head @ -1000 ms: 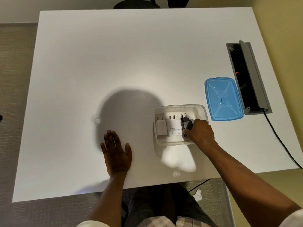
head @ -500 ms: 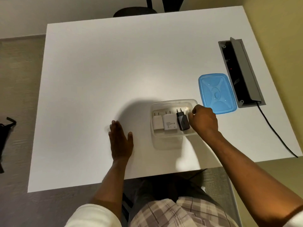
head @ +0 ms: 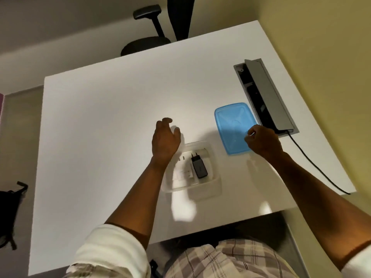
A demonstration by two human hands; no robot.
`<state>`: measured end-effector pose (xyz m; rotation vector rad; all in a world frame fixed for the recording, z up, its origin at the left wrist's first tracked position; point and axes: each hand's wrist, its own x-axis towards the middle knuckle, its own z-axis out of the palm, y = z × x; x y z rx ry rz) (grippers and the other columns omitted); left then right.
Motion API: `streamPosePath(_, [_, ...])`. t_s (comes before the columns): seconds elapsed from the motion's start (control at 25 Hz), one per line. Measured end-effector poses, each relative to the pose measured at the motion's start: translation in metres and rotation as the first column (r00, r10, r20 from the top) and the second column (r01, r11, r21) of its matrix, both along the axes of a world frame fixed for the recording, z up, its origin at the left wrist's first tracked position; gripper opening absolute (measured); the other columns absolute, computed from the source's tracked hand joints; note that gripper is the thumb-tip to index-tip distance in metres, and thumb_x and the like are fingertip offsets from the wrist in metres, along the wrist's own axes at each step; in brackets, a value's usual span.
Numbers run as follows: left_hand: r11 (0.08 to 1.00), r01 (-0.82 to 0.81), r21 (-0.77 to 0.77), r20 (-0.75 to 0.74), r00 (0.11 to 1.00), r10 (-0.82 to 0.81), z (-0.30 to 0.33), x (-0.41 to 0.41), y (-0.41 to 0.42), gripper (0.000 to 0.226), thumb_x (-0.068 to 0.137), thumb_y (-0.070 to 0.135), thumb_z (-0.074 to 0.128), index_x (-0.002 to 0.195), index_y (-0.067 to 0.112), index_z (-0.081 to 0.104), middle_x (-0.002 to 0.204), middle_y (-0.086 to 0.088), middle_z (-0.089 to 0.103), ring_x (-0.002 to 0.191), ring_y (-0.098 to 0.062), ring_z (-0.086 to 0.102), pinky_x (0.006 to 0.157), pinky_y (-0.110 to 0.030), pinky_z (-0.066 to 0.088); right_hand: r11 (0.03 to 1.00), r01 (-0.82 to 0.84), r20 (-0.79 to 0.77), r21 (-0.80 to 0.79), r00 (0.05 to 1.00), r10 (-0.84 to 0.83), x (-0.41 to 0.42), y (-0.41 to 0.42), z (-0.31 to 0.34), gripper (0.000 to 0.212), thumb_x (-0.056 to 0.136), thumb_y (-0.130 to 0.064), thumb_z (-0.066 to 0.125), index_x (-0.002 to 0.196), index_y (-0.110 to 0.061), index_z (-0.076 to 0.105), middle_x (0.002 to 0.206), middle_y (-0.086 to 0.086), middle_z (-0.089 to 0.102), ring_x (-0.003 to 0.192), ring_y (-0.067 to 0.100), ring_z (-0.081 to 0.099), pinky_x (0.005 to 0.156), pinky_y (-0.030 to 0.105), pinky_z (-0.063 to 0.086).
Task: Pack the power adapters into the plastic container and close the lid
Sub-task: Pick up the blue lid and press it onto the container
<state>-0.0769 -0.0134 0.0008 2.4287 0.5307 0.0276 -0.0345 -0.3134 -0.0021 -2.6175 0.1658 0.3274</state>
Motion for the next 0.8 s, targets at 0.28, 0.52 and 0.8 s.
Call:
streamPosePath(0.28, [0.951,0.294,-0.099,-0.223,0.924,-0.309,-0.021,0.094,-0.091,0.053,0.095,0.032,0.058,0.142,0.009,0.049,0.142,-0.017,0.050,0.130,-0.031,0.053,0.103,-0.033,0.041,0.945,0.308,-0.282,0.111,0.922,-0.267,0.007,-0.067,-0.053,0.047,0.083,-0.025,0.070,0.122,-0.003,0.055,0.114,0.018,0.065,0.104,0.035,0.062,0.084,0.037,0.050])
streamPosePath(0.52, [0.891,0.374,-0.256,-0.320,0.837,-0.443,-0.042,0.144,-0.119,0.056,0.091,0.050,0.057,0.104,-0.004,0.057,0.110,-0.021,0.065,0.104,-0.040,0.061,0.086,-0.042,0.047,0.521,0.729,-0.648,0.444,0.663,-0.375,0.009,-0.086,-0.069,0.013,0.089,-0.015,0.064,0.089,-0.002,0.061,0.078,0.015,0.063,0.064,0.024,0.063,0.066,0.037,0.054])
streamPosePath(0.8, [0.917,0.227,-0.329,-0.392,0.850,-0.351,-0.047,0.156,-0.127,0.072,0.101,0.058,0.032,0.136,-0.003,0.045,0.144,-0.025,0.051,0.133,-0.040,0.049,0.110,-0.043,0.037,0.502,0.742,-0.686,0.444,0.642,-0.342,0.019,-0.081,-0.067,0.020,0.093,-0.020,0.061,0.100,-0.001,0.063,0.083,0.014,0.067,0.071,0.023,0.068,0.061,0.031,0.058])
